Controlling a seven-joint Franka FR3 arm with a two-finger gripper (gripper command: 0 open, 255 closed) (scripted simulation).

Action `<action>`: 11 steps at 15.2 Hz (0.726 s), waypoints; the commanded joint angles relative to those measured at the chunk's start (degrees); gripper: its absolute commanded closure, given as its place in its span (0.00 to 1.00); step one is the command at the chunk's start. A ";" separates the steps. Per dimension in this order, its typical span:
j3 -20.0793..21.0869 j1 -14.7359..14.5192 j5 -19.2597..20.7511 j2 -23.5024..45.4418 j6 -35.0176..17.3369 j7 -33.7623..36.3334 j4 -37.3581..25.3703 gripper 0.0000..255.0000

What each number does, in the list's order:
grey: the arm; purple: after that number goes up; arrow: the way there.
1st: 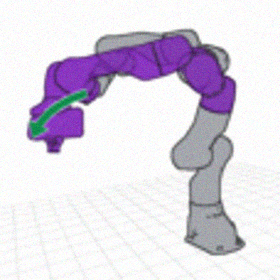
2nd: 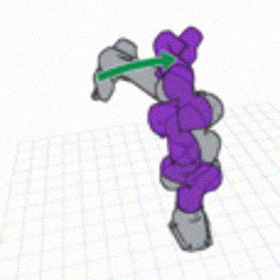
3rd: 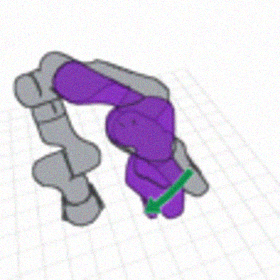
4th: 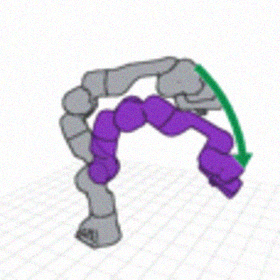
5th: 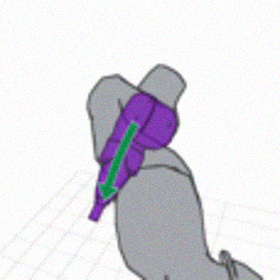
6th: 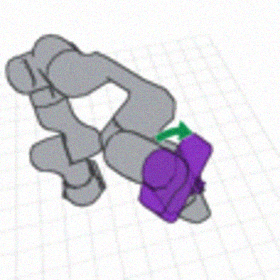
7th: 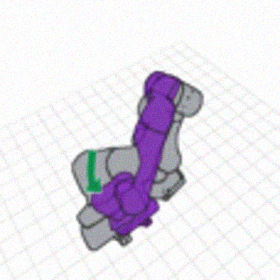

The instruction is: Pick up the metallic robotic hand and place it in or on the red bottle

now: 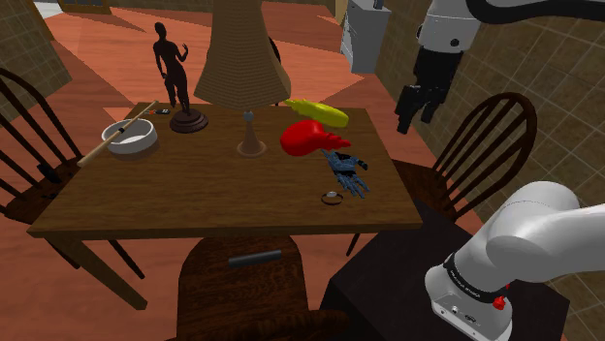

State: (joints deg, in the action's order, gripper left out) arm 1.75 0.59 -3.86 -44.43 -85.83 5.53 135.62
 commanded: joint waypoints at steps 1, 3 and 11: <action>0.00 0.00 0.00 0.00 0.00 0.00 0.00 0.00; -0.46 0.55 0.58 2.38 -3.73 -0.40 1.44 0.00; -2.41 2.76 2.59 14.66 -18.47 -1.70 4.16 0.00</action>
State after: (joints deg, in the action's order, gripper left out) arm -0.42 3.08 -1.50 -31.00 -102.47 3.96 139.25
